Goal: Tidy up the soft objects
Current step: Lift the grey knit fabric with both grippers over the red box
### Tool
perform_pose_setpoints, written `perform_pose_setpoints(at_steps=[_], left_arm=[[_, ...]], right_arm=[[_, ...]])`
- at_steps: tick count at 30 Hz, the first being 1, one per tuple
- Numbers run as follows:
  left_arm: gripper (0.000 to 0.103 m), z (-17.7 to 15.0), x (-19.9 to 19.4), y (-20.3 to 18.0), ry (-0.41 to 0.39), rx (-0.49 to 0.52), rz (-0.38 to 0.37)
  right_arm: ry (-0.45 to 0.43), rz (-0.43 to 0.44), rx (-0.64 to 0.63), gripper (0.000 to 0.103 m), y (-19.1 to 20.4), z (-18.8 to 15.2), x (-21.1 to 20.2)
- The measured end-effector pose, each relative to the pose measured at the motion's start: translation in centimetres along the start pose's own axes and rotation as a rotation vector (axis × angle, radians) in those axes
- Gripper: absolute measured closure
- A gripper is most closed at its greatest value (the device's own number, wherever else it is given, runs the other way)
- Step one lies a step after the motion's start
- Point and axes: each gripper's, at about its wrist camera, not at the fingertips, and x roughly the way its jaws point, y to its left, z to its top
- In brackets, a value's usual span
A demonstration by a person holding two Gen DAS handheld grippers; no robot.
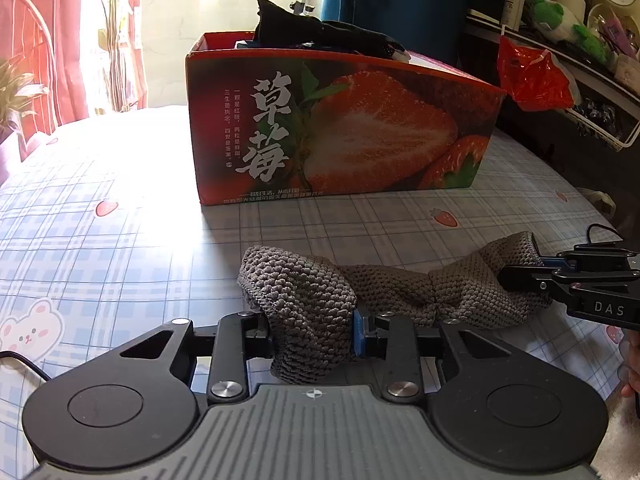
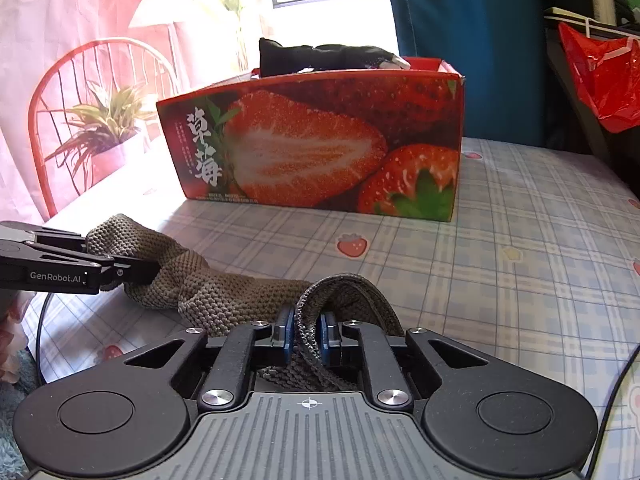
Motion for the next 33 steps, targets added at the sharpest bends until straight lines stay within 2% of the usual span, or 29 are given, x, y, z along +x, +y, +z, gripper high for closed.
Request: perform_pose_setpoints(at_steps=[4,8,13,17,21,25,33], left_arm=[[0.072,1.2,-0.6,0.7,-0.034,-0.013,-0.008],[0.072,4.0,-2.6,1.3,-0.113,-0.038,-0.028],[0.072,9.0,-4.5,1.3,-0.207,-0.024,-0.05],[0.072,13.4,-4.5,1.5,-0.245,-0.013,-0.063],[0.072,16.7,-2.4,1.2,-0.229,0.009,-0.041],[0.072,18.8,0.3,1.3,-0.192,-0.002,-0.036],[0.072,19.4,4.8,1.4,-0.073,0.056,0.002]], right_arm=[[-0.054,0.019,-0.011,0.093,0.0,1.1,-1.0],[-0.131,0.024,-0.042,0.093,-0.1,3.6,-2.4],[-0.223,0.022,-0.086,0.093,-0.6,9.0,-3.5],[-0.272,0.011,-0.123,0.093,-1.2,13.4,-3.3],[-0.281,-0.015,-0.167,0.093,-1.3,17.1,-1.6],[-0.251,-0.034,-0.172,0.093,-1.8,19.4,1.1],[-0.099,-0.036,-0.103,0.093,-3.3,20.6,6.7]])
